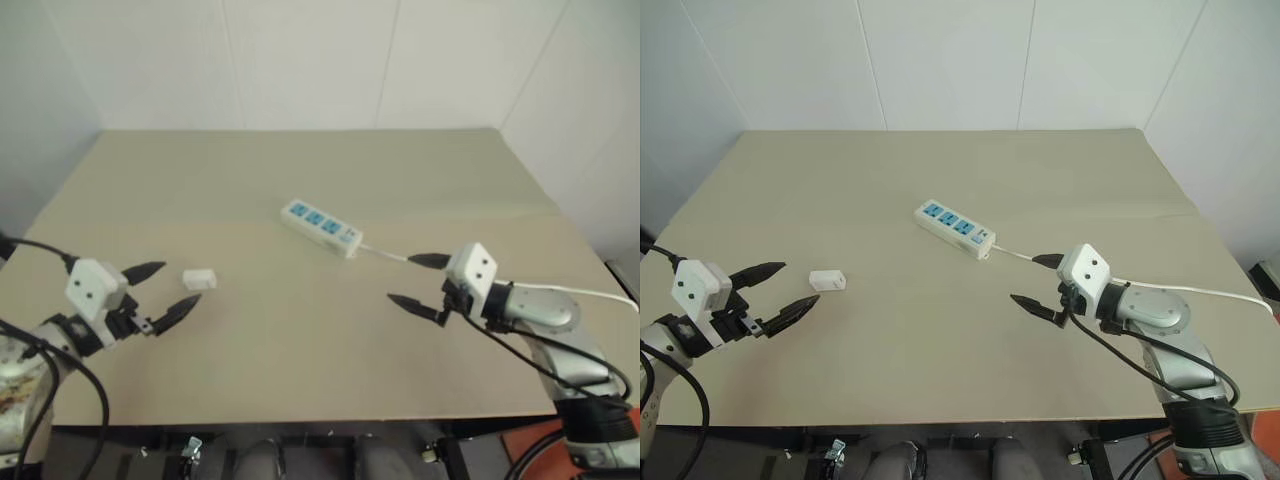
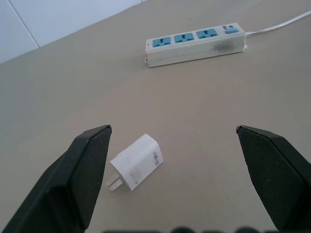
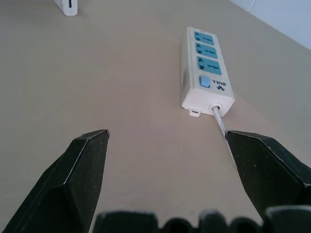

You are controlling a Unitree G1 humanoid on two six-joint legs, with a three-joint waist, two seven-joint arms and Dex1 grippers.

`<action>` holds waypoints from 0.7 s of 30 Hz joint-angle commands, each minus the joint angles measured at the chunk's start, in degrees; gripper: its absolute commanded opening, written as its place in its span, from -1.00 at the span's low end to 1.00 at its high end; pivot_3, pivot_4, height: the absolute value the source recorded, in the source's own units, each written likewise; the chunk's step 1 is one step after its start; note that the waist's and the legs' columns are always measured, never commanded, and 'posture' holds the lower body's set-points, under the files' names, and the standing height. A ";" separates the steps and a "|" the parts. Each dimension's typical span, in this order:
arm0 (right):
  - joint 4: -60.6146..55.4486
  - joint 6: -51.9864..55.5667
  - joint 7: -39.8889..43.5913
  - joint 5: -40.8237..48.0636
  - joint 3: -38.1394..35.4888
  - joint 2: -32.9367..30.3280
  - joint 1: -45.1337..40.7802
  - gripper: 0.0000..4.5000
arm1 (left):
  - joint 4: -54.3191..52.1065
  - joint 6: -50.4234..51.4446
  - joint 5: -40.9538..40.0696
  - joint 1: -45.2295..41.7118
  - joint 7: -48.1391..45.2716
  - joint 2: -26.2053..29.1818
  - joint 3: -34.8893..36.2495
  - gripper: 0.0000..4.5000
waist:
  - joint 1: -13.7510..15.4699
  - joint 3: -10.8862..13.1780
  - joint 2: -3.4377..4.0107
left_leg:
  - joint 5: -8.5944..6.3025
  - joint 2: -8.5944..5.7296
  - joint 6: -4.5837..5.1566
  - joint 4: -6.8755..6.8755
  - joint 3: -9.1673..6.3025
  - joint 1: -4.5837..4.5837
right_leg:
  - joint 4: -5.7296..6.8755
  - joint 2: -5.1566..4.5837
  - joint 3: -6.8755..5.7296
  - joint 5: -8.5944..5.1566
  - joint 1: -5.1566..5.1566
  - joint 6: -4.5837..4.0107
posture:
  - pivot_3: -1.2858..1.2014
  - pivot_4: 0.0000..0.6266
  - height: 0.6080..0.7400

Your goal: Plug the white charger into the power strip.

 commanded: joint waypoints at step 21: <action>47.30 0.38 -25.77 -20.31 10.83 19.84 -31.15 0.99 | -6.47 2.24 -3.59 1.14 1.86 -1.66 0.14 1.00 | -0.34 -0.01 0.00 | 0.00 -0.03 0.00 -0.01 0.04 -0.09 | 0.15 -0.02 0.01 0.03 -0.26 -0.05 | 0.03 -0.52 1.00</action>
